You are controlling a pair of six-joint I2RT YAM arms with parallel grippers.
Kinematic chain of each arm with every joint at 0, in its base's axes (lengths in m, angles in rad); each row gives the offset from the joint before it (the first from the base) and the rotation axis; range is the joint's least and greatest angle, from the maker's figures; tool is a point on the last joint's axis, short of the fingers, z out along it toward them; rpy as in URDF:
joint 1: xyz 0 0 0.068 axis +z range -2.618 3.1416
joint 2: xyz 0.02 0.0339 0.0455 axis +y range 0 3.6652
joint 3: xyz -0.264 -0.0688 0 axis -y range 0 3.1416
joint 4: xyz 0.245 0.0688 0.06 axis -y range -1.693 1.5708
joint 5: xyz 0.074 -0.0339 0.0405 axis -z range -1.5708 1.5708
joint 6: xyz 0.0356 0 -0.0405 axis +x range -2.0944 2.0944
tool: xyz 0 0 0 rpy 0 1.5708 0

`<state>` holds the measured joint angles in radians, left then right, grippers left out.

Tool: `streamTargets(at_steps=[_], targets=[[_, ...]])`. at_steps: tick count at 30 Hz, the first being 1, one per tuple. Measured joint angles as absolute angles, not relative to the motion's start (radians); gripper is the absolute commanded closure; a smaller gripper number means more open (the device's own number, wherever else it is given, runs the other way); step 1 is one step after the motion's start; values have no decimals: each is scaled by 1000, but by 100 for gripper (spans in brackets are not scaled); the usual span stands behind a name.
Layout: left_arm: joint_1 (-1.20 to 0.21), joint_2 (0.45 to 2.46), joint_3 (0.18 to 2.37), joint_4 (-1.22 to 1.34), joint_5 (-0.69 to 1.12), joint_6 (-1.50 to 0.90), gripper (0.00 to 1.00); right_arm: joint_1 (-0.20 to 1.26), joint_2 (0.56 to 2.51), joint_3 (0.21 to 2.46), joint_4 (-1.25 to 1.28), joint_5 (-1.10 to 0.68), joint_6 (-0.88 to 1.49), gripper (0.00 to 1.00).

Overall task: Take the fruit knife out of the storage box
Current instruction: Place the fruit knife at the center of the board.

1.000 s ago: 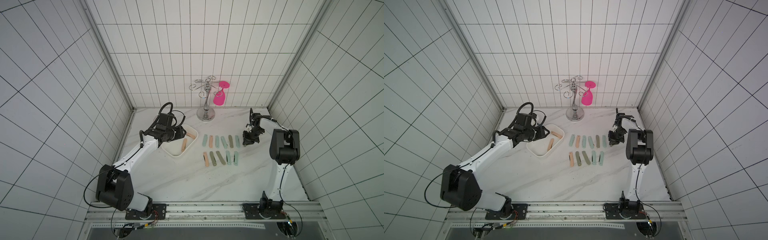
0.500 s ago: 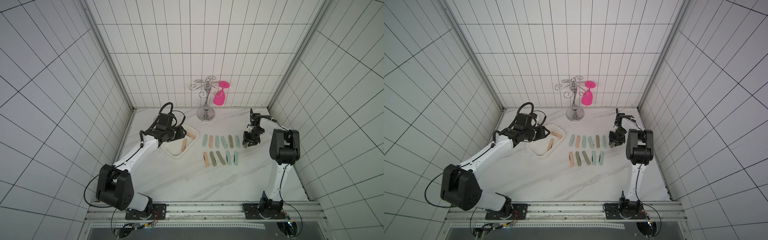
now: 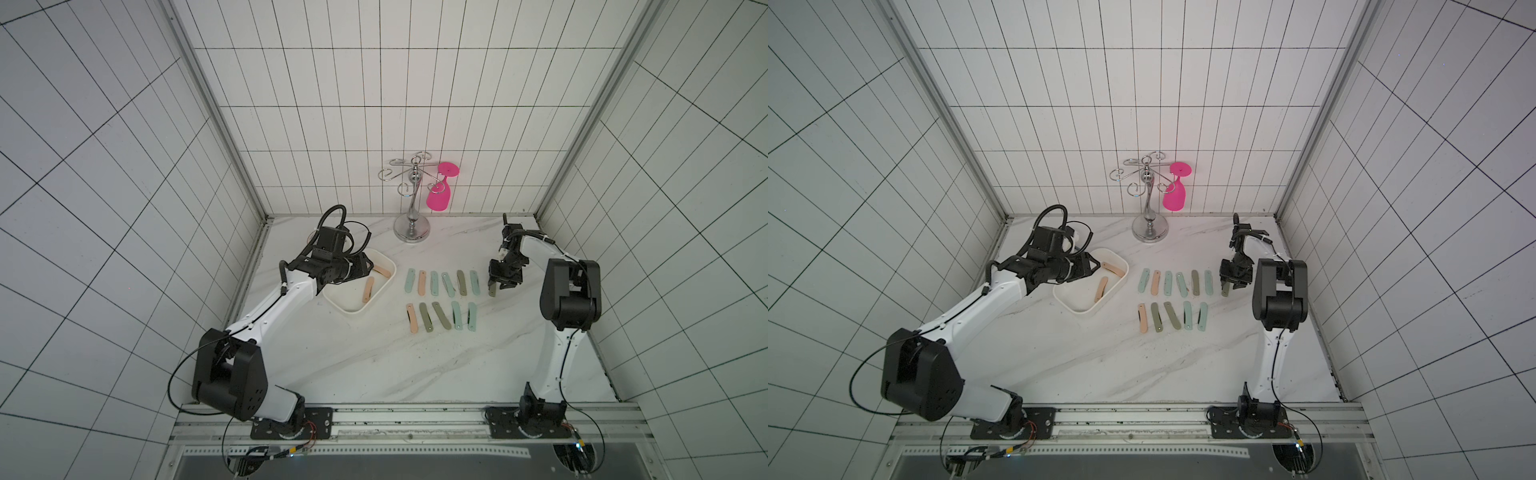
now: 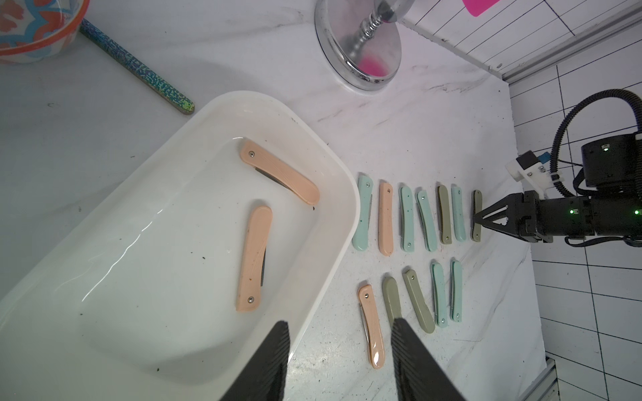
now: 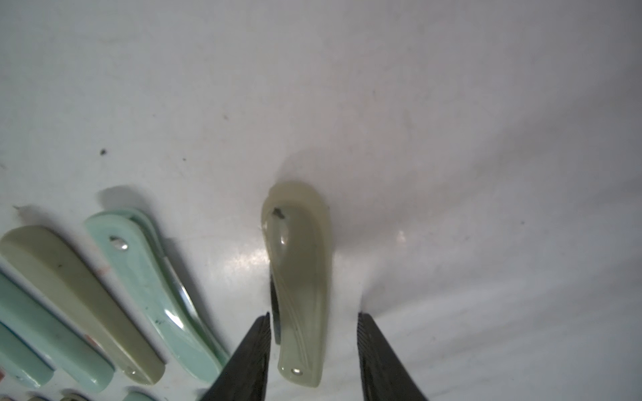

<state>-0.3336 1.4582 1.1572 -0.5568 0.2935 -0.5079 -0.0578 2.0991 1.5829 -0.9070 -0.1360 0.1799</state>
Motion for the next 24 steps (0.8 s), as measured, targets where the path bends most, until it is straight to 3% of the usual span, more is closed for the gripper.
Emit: streamTargets(at_steps=[24], targets=[[-334,1458,1157,-557,292,-508,49,-9,2115,1587,-877,-57,135,77]])
